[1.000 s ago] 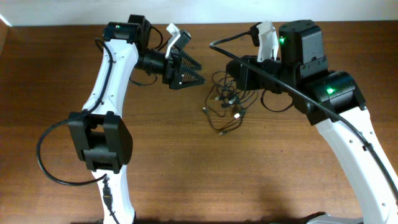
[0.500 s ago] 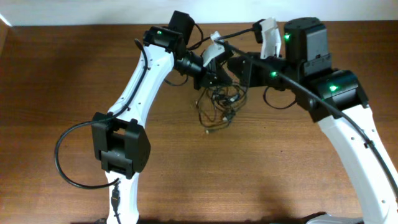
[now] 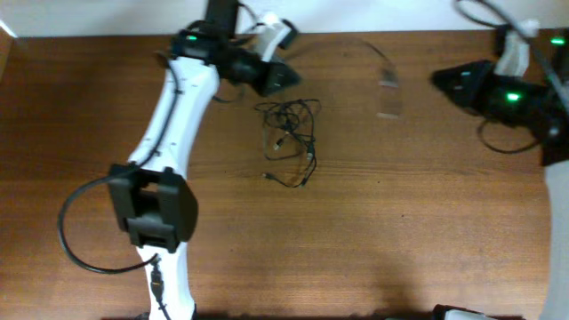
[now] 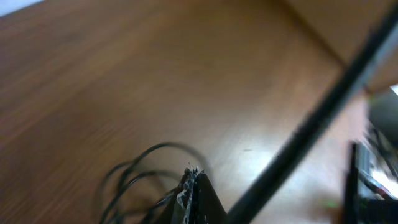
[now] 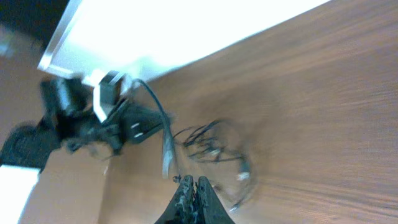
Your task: Untangle cables
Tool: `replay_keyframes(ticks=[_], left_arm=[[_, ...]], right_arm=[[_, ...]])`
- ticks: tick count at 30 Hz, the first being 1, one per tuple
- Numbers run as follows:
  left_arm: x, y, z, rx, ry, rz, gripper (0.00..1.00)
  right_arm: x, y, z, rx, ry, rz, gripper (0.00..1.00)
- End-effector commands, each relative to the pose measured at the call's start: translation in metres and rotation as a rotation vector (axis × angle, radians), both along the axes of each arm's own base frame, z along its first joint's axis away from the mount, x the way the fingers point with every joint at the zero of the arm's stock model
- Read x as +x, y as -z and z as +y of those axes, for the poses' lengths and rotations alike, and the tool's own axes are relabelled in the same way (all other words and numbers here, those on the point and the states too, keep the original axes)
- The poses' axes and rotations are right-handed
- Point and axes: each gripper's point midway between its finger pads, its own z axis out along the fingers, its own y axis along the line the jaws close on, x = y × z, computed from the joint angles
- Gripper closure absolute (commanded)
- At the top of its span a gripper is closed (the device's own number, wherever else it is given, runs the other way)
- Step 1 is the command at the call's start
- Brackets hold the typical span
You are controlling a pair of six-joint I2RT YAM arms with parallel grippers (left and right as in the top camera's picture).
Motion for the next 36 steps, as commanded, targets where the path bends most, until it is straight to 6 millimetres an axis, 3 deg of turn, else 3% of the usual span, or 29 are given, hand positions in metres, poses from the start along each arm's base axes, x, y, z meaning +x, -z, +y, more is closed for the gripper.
replay_keyframes(ticks=[1,3,5,6,10,11,14,16,21,24,26,31,36], left_arm=[[0.006,-0.004,0.039,-0.031,-0.112,0.094,1.00],[-0.025,-0.015,0.021,-0.135,-0.032,0.222,1.00],[-0.039,-0.016,0.014,-0.148,-0.013,0.288,1.00],[-0.041,-0.018,0.013,-0.163,-0.029,0.329,1.00],[-0.032,-0.035,0.007,-0.272,-0.063,0.399,1.00],[-0.025,-0.046,0.004,-0.326,-0.069,0.405,1.00],[-0.015,-0.060,0.003,-0.388,-0.082,0.423,1.00],[-0.010,-0.064,0.002,-0.408,-0.109,0.452,1.00],[-0.003,-0.069,0.001,-0.439,-0.175,0.559,1.00],[-0.007,-0.081,-0.002,-0.483,-0.123,0.564,1.00],[-0.006,-0.086,-0.002,-0.502,-0.114,0.572,1.00],[-0.005,-0.112,-0.005,-0.576,-0.041,0.580,1.00],[-0.001,-0.123,-0.005,-0.597,-0.045,0.606,1.00]], right_arm=[[0.001,-0.005,-0.002,-0.045,-0.006,-0.031,0.96],[0.015,0.019,0.018,-0.034,-0.067,0.030,0.96],[0.023,0.037,0.042,-0.033,-0.133,0.069,0.95],[0.025,0.047,0.056,-0.037,-0.175,0.087,0.79],[0.027,0.078,0.095,-0.056,-0.258,0.165,0.47],[0.029,0.093,0.099,-0.073,-0.240,0.220,0.41],[0.030,0.114,0.111,-0.070,-0.261,0.285,0.19],[0.031,0.127,0.119,-0.071,-0.283,0.314,0.14],[0.043,0.141,0.142,-0.039,-0.266,0.344,0.13],[0.056,0.148,0.156,-0.014,-0.228,0.353,0.21],[0.058,0.148,0.163,0.000,-0.233,0.346,0.29],[0.065,0.144,0.177,0.029,-0.252,0.310,0.33],[0.072,0.133,0.194,0.069,-0.254,0.259,0.39]])
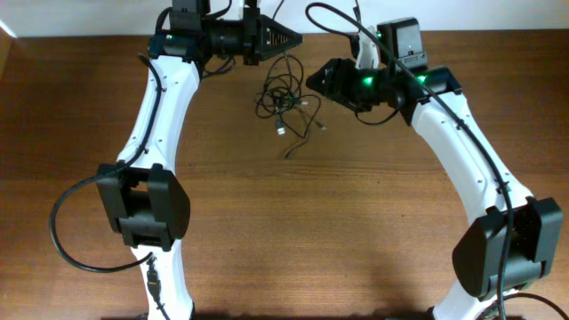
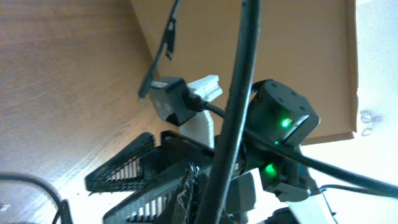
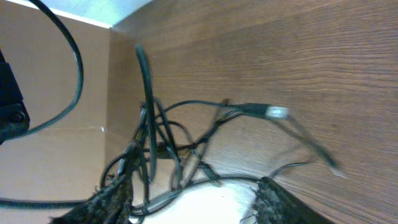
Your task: Untangle cables
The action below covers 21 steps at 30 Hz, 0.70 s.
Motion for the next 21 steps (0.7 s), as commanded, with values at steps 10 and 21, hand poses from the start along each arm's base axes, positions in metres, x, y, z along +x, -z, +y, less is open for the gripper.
replay_keyframes(ticks=[10,21], left_arm=[[-0.002,-0.072,0.009,-0.111,0.050,-0.112,1.00],[0.063,0.005,0.140,0.139,-0.391,-0.163,1.00]], right_arm=[[0.007,0.024,0.017,0.027,0.016,0.053,0.96],[-0.056,-0.058,-0.027,-0.178,-0.031,-0.166,0.96]])
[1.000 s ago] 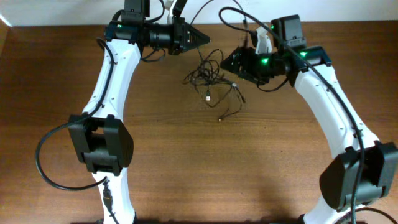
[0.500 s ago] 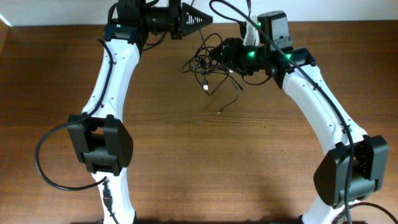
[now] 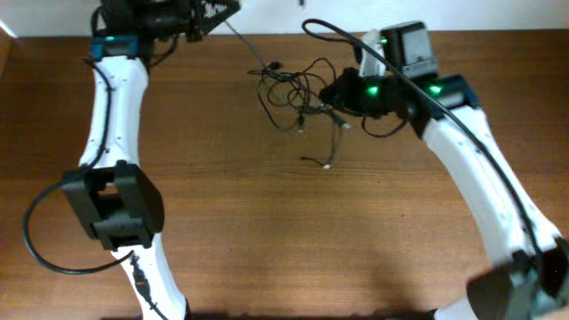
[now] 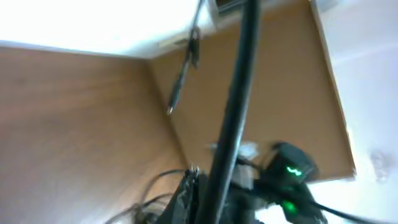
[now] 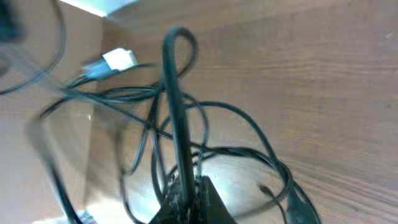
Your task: Untangle cables
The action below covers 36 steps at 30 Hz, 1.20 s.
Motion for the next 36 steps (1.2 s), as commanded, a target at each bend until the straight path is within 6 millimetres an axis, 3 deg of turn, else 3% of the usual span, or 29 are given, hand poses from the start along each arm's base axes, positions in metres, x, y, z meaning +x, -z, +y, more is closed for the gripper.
replay_keyframes(ticks=[1,2,5,8,13,17,19,20,21,23,25,32,34,36], left_arm=[[0.016,0.044,0.034,0.233,-0.210,-0.025,1.00],[0.014,0.074,0.044,0.353,-0.268,0.050,1.00],[0.000,0.121,0.064,0.591,-0.316,0.152,1.00],[-0.008,0.150,0.094,0.788,-0.395,0.243,1.00],[-0.029,0.169,0.104,0.970,-0.316,0.233,1.00],[-0.058,0.176,0.083,1.011,-0.155,0.244,1.00],[-0.072,0.171,0.072,1.031,-0.083,0.214,1.00],[-0.076,0.166,0.068,1.040,-0.057,0.186,0.96],[-0.080,0.160,0.061,1.052,-0.027,0.144,0.73],[-0.082,0.157,0.059,1.063,-0.015,0.124,0.38],[-0.082,0.157,0.059,1.064,-0.015,0.124,0.24],[-0.095,0.160,0.059,1.113,0.132,0.009,0.18],[-0.101,0.161,0.058,1.120,0.204,-0.046,0.00],[-0.114,0.157,0.046,1.072,0.346,-0.175,0.00]], right_arm=[[-0.020,-0.026,-0.015,-0.074,-0.015,-0.097,0.96],[-0.028,-0.030,-0.018,-0.086,-0.019,-0.097,0.96],[-0.037,-0.026,-0.034,-0.162,0.012,-0.082,0.96],[-0.041,-0.024,-0.063,-0.216,0.066,-0.059,0.96],[-0.046,-0.047,-0.077,-0.134,0.035,-0.112,0.96],[-0.049,-0.038,-0.074,-0.133,0.019,-0.070,0.96],[-0.051,-0.024,-0.061,-0.141,-0.018,-0.025,0.96],[-0.051,-0.017,-0.055,-0.145,-0.036,-0.008,0.96],[-0.049,-0.007,-0.047,-0.153,-0.057,0.017,0.96],[-0.048,0.008,-0.037,-0.161,-0.082,0.053,0.96],[-0.046,0.015,-0.033,-0.165,-0.093,0.069,0.96],[-0.048,0.030,-0.007,-0.172,-0.155,0.090,0.96],[-0.048,0.031,-0.007,-0.172,-0.155,0.091,0.96],[-0.048,0.030,-0.007,-0.171,-0.156,0.091,0.96]])
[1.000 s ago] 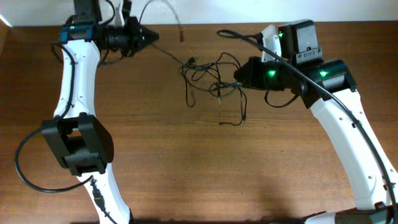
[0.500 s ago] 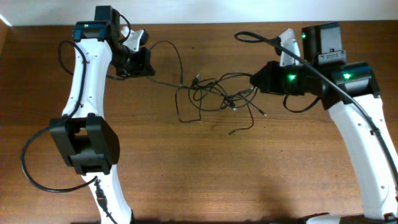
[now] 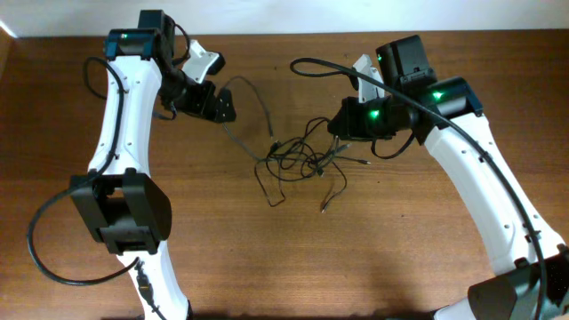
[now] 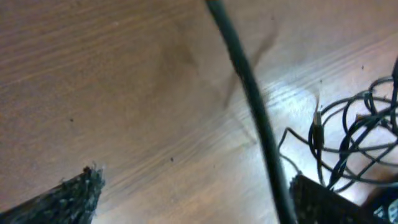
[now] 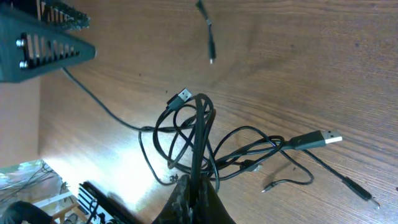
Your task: Untangle cables
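A tangle of thin black cables [image 3: 302, 160] lies at the middle of the wooden table, also in the right wrist view [image 5: 186, 134]. My right gripper [image 3: 341, 124] [image 5: 196, 185] is shut on an upright loop of it at its right side. A silver USB plug [image 5: 323, 136] sticks out to the right. My left gripper [image 3: 222, 107] [image 4: 193, 185] stands open to the left of the tangle, its fingers wide apart. One black cable strand [image 4: 249, 93] runs past its right finger, not pinched. That strand arcs from the left gripper back to the tangle [image 3: 253, 89].
The brown table [image 3: 356, 258] stretches toward the front. Its back edge meets a white wall [image 3: 267, 18]. The right arm's own thick black cable [image 3: 320, 67] loops above the tangle. A loose cable end [image 5: 208, 37] lies apart from the tangle.
My left gripper, shut on a cable and raised at the back left, is now low beside the tangle and open, the cable let go. The tangle lies lower and nearer the middle.
First the tangle lay at the back, my left gripper shut beside it, the right one far off. Then the right gripper was open at the tangle. Then it was shut on a loop while the left held a strand out to the left. Now the left is open.
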Tool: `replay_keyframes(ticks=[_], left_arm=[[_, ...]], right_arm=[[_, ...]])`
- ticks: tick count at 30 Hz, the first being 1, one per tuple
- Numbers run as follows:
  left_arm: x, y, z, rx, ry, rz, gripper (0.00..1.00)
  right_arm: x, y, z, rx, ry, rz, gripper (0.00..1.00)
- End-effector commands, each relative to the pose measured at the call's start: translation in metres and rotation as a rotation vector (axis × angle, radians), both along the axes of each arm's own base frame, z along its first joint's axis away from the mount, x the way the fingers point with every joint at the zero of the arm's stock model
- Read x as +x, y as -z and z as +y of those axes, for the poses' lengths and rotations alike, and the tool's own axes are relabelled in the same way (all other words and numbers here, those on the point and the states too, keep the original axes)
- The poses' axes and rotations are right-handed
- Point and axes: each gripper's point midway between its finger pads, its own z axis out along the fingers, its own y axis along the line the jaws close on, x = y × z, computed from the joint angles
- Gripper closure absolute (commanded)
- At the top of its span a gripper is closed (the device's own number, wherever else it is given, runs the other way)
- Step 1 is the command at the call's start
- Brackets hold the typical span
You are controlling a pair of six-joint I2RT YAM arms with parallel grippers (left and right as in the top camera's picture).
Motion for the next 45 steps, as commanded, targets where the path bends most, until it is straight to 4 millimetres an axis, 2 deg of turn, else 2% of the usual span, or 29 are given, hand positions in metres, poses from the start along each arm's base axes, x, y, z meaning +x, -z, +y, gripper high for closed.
replay_keyframes(ticks=[1,2,5,8,9,10,13,16,19,22,24,26,30,34,38,45], left_arm=[[-0.018,-0.024,-0.020,-0.092,0.305,-0.120,0.00],[-0.021,-0.032,-0.032,-0.173,0.358,-0.155,0.00],[-0.018,-0.050,-0.053,-0.332,0.365,-0.207,0.02],[-0.016,-0.068,-0.069,-0.463,0.372,-0.256,0.16],[-0.015,-0.068,-0.069,-0.461,0.373,-0.257,0.24],[-0.017,-0.068,-0.069,-0.462,0.367,-0.245,0.27],[-0.020,-0.069,-0.076,-0.478,0.352,-0.216,0.29],[-0.025,-0.063,-0.103,-0.485,0.416,-0.203,0.30],[-0.024,-0.043,-0.136,-0.501,0.410,-0.119,0.37],[-0.028,-0.026,-0.159,-0.527,0.428,-0.062,0.38],[-0.030,-0.017,-0.170,-0.533,0.449,-0.040,0.37],[-0.029,-0.016,-0.172,-0.542,0.454,-0.047,0.37],[-0.028,-0.023,-0.180,-0.614,0.457,-0.052,0.37],[-0.024,-0.022,-0.197,-0.800,0.447,-0.013,0.38],[-0.019,-0.025,-0.213,-0.966,0.462,-0.014,0.40],[-0.023,-0.029,-0.253,-0.994,0.629,-0.160,0.51]], right_arm=[[0.000,0.000,0.003,0.002,-0.011,-0.004,0.96],[0.000,0.000,0.003,0.002,-0.011,-0.002,0.96],[-0.002,0.001,0.003,0.000,-0.011,0.004,0.96],[-0.002,0.001,0.003,0.000,-0.011,0.004,0.96],[-0.002,0.001,0.003,0.000,-0.011,0.004,0.96],[-0.002,0.001,0.003,0.000,-0.011,0.005,0.96],[-0.002,0.001,0.003,0.001,-0.011,0.004,0.96],[-0.002,0.001,0.003,0.005,-0.007,0.009,0.96],[-0.002,0.000,0.004,0.015,-0.011,0.012,0.96],[-0.001,-0.003,0.006,0.038,-0.001,0.016,0.96],[0.004,-0.013,0.011,0.106,-0.015,0.000,0.96],[0.010,-0.024,0.010,0.181,-0.013,-0.009,0.96],[0.031,-0.049,-0.005,0.330,0.044,-0.024,0.96],[0.046,-0.078,-0.005,0.461,0.040,-0.081,0.96],[0.046,-0.078,-0.005,0.466,0.046,-0.073,0.96],[0.044,-0.080,-0.003,0.481,0.032,-0.067,0.96]])
